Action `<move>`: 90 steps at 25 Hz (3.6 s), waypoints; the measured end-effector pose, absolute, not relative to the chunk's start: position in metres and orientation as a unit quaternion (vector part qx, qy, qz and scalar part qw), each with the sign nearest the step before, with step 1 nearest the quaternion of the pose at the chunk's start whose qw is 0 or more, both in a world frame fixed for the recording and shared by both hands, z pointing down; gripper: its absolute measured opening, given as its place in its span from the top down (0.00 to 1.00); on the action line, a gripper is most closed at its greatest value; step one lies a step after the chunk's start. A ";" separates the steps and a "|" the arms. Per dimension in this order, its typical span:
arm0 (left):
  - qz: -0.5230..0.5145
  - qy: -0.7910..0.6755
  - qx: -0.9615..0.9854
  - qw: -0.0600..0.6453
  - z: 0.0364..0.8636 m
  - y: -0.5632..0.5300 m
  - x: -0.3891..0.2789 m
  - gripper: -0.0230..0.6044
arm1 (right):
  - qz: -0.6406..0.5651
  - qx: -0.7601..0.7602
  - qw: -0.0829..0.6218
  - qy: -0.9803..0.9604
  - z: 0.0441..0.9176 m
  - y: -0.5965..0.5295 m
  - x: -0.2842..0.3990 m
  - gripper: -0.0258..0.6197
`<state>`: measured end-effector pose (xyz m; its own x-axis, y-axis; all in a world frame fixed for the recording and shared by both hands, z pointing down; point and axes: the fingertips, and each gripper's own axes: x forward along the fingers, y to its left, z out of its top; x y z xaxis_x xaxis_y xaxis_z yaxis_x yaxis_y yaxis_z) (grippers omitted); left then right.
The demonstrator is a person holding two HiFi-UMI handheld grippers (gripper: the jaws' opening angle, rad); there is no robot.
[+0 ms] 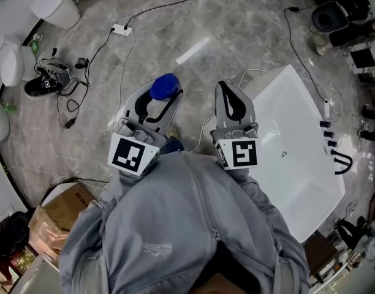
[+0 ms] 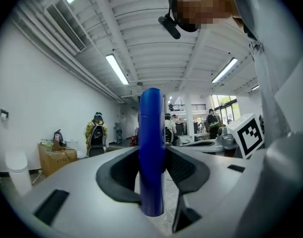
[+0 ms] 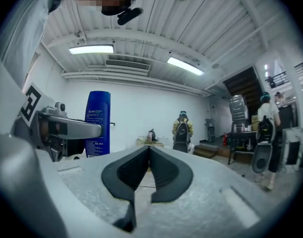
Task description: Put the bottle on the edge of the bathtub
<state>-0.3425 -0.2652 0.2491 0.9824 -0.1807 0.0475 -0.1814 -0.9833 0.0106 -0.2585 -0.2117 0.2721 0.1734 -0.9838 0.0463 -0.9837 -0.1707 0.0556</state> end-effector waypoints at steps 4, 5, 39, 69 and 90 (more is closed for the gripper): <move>0.025 -0.024 0.999 0.013 0.254 -0.260 -0.316 0.71 | 0.004 0.812 0.041 -0.583 0.274 -0.193 -0.232 0.95; 0.026 -0.008 1.000 0.015 0.255 -0.258 -0.310 0.71 | 0.005 0.822 0.042 -0.568 0.274 -0.187 -0.227 0.95; 0.006 0.181 0.983 0.018 0.251 -0.256 -0.036 0.71 | -0.004 0.917 0.047 -0.397 0.277 -0.145 0.020 0.95; 0.026 0.374 0.927 0.020 0.253 -0.182 0.252 0.71 | 0.029 0.969 0.032 -0.244 0.275 -0.084 0.263 0.95; 0.046 0.548 0.835 -0.015 0.309 -0.098 0.295 0.71 | 0.048 0.992 0.015 -0.114 0.323 -0.033 0.286 0.95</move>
